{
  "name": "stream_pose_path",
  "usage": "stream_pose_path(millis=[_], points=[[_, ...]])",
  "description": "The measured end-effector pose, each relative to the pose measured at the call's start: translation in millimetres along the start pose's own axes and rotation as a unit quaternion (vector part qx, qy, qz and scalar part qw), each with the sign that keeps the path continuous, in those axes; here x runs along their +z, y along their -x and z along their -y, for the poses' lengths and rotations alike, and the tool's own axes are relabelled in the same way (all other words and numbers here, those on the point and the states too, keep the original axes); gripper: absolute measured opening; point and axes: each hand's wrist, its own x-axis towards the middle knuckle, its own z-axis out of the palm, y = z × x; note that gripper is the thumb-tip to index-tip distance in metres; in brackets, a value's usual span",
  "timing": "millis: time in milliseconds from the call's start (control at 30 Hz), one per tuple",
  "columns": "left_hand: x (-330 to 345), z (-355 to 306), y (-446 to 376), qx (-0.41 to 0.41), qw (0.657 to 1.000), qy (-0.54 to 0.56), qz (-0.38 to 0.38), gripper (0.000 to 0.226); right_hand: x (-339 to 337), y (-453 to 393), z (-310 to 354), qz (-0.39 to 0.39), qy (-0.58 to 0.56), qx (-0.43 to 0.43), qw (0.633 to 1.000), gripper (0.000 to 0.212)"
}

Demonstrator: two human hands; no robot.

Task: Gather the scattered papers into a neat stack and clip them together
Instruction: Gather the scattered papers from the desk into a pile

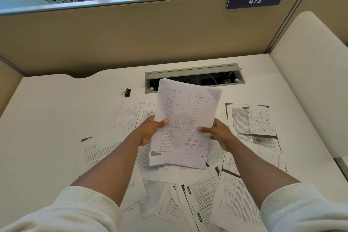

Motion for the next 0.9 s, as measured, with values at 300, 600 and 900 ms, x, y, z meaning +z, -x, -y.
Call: stream_pose_path(millis=[300,600,900], points=[[1,-17,3,0.078,0.994,-0.041,-0.064,0.037,17,6,33,0.028,-0.059,-0.080,0.995,0.050],[6,-43,9,0.193,0.972,-0.003,-0.136,0.034,39,14,73,-0.022,0.012,-0.215,0.976,0.050],[5,-22,10,0.157,0.978,-0.040,-0.128,0.036,32,17,45,-0.020,0.093,-0.198,0.976,0.027]])
